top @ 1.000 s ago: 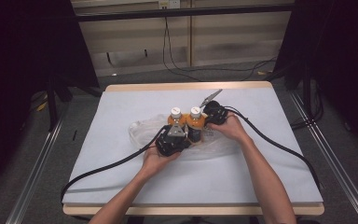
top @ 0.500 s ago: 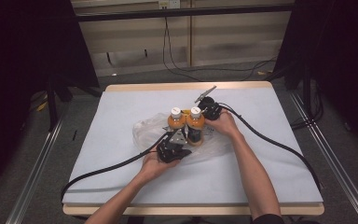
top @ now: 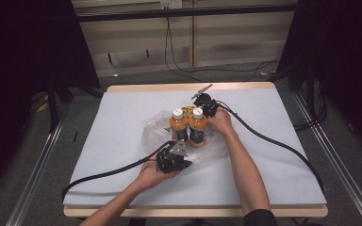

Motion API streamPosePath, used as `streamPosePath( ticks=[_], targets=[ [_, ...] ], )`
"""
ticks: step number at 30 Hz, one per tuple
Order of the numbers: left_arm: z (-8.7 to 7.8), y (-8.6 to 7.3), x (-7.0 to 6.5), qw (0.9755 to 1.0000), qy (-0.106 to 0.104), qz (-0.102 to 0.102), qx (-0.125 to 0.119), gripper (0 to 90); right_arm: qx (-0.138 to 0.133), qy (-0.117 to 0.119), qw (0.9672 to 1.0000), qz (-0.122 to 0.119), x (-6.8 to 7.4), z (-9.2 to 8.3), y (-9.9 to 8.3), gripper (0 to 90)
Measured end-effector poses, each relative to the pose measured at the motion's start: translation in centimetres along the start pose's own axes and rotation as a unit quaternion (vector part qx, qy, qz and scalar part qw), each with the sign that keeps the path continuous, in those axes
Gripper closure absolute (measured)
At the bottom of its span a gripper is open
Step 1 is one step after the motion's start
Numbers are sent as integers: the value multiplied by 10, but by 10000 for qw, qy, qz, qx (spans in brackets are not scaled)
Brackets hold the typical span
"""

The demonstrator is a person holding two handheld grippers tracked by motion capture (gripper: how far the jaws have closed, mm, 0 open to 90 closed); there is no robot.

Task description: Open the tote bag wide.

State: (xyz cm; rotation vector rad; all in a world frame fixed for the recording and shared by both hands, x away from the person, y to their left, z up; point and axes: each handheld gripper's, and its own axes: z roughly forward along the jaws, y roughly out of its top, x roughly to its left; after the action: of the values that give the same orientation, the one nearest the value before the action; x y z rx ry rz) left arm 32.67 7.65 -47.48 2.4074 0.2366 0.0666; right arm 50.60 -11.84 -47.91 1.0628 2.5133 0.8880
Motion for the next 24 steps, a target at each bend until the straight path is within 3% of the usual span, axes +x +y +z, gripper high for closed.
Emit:
streamPosePath(
  ticks=[1, 2, 11, 16, 18, 20, 24],
  targets=[
    [1, -1, 0, 10000, -43, -14, -57, 900, -32, 10, 10000, -25, -2, 1, 0, 900],
    [0, -1, -1, 10000, -57, -34, -65, 900, -3, -16, 9999, 134, -2, 1, 1, 900],
    [-4, -6, -9, 9998, -133, 40, -116, 900, 101, -121, 9998, 145, -6, 3, 5, 900],
    [-6, -7, -10, 9997, -206, 40, -82, 900, 176, -400, 9989, 175, -9, 3, 7, 900],
    [-6, -7, -9, 9997, -219, 24, -72, 900, 175, -341, 9990, 217, -10, 3, 7, 900],
    [-4, -7, -6, 9997, -143, -39, -168, 900, 205, -129, 9993, 278, -9, 0, 6, 900],
    [-3, -6, 4, 9997, -31, -155, -177, 900, 176, 52, 9998, 88, -3, -6, 6, 900]
  ],
)
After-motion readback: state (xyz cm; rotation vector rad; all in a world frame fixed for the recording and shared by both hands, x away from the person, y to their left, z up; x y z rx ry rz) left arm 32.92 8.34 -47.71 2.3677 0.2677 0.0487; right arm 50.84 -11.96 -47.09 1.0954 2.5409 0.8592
